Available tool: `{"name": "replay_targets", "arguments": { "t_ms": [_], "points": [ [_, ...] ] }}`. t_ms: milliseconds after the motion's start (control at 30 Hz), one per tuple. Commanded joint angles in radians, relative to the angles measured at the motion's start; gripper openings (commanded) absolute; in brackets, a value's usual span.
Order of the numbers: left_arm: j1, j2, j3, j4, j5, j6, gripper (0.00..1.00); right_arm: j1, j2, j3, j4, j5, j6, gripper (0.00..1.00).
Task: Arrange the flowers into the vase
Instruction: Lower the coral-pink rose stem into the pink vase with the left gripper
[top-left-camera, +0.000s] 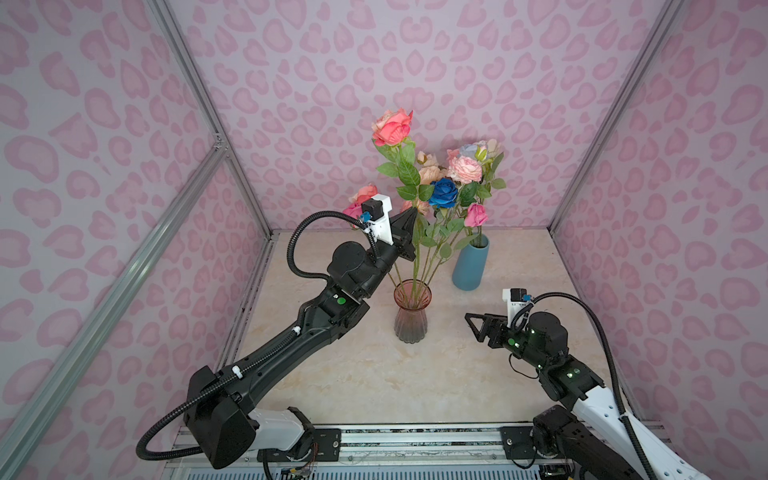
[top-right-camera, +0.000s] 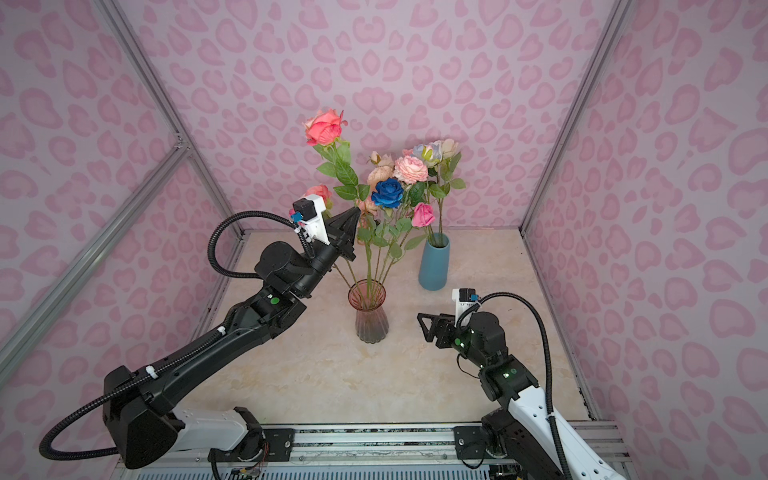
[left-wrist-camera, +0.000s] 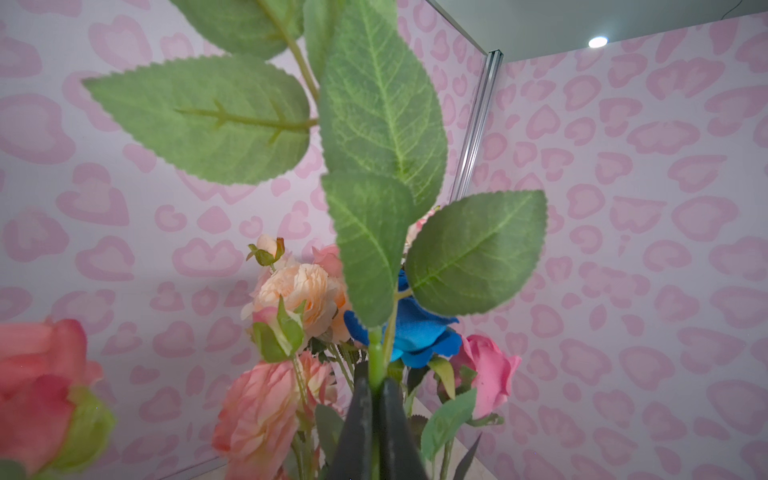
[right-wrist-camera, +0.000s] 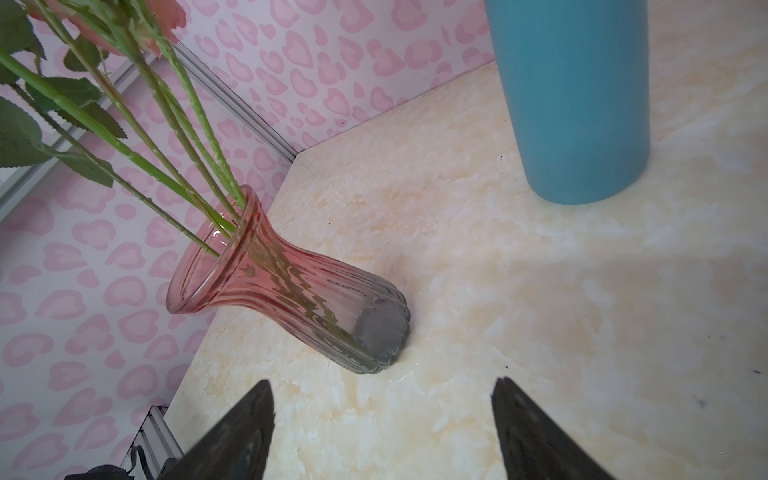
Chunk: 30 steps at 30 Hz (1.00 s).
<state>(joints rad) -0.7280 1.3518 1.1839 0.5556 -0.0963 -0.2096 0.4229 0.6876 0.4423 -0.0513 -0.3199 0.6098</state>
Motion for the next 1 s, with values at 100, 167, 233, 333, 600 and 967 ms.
{"name": "replay_targets", "arguments": {
  "t_ms": [100,167,233,333,600,967],
  "points": [
    [-0.003,-0.038,-0.097,0.074,-0.046,-0.006,0.03,-0.001,-0.008,-0.016,0.011,-0.014,0.003,0.83],
    [-0.003,-0.049,-0.126,0.077,-0.055,-0.014,0.03,-0.002,-0.008,-0.015,0.006,-0.014,0.003,0.83],
    [-0.003,-0.061,-0.148,0.077,-0.059,-0.014,0.03,-0.001,-0.009,-0.018,0.007,-0.016,0.003,0.83],
    [-0.005,-0.073,-0.169,0.07,-0.063,-0.021,0.03,-0.002,-0.006,-0.017,0.008,-0.022,0.007,0.83],
    [-0.018,-0.089,-0.204,0.051,-0.059,-0.036,0.05,-0.001,-0.005,-0.022,0.014,-0.023,0.019,0.83],
    [-0.088,-0.104,-0.215,0.011,-0.092,0.009,0.1,-0.001,-0.006,-0.023,0.017,-0.022,0.029,0.83]
  ]
}}
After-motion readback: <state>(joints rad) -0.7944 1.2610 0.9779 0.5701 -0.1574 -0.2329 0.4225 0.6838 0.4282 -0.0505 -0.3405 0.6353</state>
